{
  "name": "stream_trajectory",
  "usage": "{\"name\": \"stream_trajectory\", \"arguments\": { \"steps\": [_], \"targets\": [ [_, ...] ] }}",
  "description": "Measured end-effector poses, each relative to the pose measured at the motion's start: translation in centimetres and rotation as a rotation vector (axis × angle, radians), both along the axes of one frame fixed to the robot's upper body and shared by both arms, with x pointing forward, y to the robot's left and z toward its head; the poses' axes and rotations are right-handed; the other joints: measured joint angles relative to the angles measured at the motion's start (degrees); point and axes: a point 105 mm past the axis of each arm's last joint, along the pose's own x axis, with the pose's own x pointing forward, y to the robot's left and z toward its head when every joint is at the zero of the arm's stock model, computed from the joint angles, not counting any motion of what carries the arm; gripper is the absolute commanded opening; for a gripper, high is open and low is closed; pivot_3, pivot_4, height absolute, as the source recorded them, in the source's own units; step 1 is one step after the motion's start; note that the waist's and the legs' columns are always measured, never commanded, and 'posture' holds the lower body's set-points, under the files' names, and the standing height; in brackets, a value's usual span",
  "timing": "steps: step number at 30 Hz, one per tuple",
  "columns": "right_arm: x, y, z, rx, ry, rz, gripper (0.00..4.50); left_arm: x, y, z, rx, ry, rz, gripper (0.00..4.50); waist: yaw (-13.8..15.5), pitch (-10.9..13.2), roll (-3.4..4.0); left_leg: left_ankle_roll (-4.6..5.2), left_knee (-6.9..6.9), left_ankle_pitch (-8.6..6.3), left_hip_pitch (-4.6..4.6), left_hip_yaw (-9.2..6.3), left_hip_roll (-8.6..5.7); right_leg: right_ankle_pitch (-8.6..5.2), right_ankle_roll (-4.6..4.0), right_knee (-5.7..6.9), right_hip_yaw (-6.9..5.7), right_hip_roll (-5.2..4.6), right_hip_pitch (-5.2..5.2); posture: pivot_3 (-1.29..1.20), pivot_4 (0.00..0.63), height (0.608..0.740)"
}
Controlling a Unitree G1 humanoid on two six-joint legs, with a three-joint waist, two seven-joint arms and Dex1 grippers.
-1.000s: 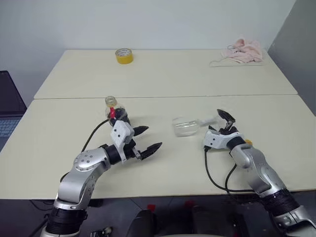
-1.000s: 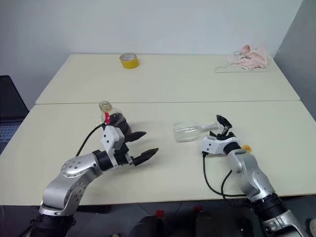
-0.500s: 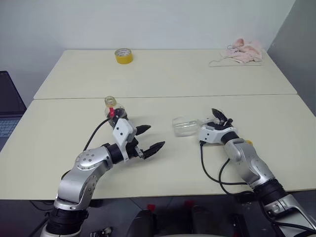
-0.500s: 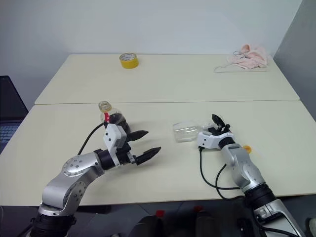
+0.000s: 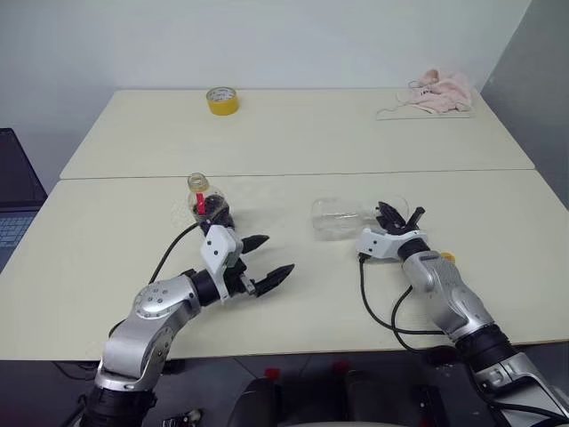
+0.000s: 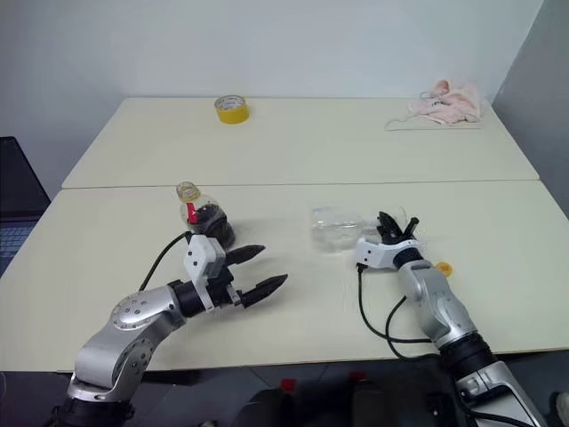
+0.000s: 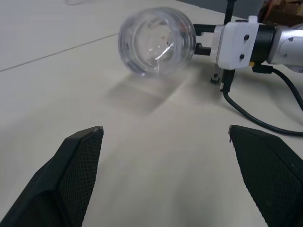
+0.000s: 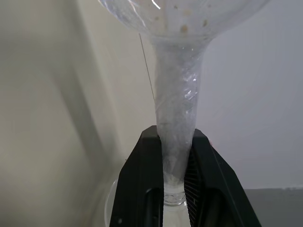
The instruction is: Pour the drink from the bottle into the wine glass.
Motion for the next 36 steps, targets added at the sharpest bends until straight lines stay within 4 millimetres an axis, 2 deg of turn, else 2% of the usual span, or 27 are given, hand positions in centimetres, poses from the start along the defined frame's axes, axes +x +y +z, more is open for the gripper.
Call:
{"name": "stream_trajectory", "arguments": {
  "steps": [5,9,12,14,20,26,34,36],
  "targets": [
    [0.2,0.8,1.2,0.1,0.003,0.029,0.26,0.0,0.0,0.0,0.0,-0.001,0.001,4.5,-0.02,0.0,0.0,0.0,-0.01,0.0,0.0,0.0,0.0,0.0,0.0,0.0,0.0,0.0,0.0,0.0,0.15,0.74],
    [0.2,2.0,2.0,0.342,0.07,0.076,0.26,0.0,0.0,0.0,0.0,-0.001,0.004,4.5,-0.03,0.0,0.0,0.0,0.0,0.0,0.0,0.0,0.0,0.0,0.0,0.0,0.0,0.0,0.0,0.0,0.15,0.74],
    [-0.9,4.0,2.4,0.631,0.176,0.179,0.26,0.0,0.0,0.0,-0.002,-0.001,0.003,4.5,-0.07,0.01,0.02,0.0,-0.03,0.0,0.0,-0.03,0.03,0.0,0.0,-0.01,-0.02,0.0,0.01,0.0,0.15,0.74],
    [-2.0,5.1,2.1,0.756,0.256,0.256,0.26,0.0,0.1,0.1,-0.006,-0.002,0.001,4.5,-0.08,0.01,0.02,0.01,-0.01,0.0,0.0,-0.04,0.02,0.0,0.0,-0.01,-0.02,-0.01,0.02,0.0,0.15,0.74],
    [-3.6,5.8,0.6,1.072,0.45,0.329,0.26,-0.1,0.1,0.3,-0.028,0.0,-0.013,4.5,0.11,0.02,0.04,0.01,0.01,-0.01,0.01,-0.07,0.01,0.0,0.0,0.01,-0.03,-0.01,0.01,0.0,0.15,0.74],
    [-4.1,6.8,0.0,1.16,0.513,0.388,0.26,-0.1,0.0,0.4,-0.034,0.006,-0.016,4.5,0.02,0.02,0.04,0.01,-0.01,-0.01,0.02,-0.07,0.01,0.0,0.0,0.02,-0.03,0.0,-0.01,0.0,0.15,0.74],
    [-3.8,8.2,-2.5,1.134,0.516,0.398,0.26,0.1,0.0,0.8,-0.032,-0.009,-0.021,4.5,-0.11,0.02,0.04,0.01,-0.01,-0.01,0.03,-0.06,0.01,0.0,0.0,0.02,-0.03,0.0,-0.02,0.0,0.15,0.74],
    [-3.7,8.6,-2.6,1.131,0.504,0.413,0.26,0.0,0.1,0.7,-0.032,-0.008,-0.023,4.5,-0.31,0.02,0.05,0.01,-0.01,-0.01,0.04,-0.06,0.01,0.0,0.0,0.02,-0.03,0.0,-0.01,0.0,0.15,0.74]
  ]
}}
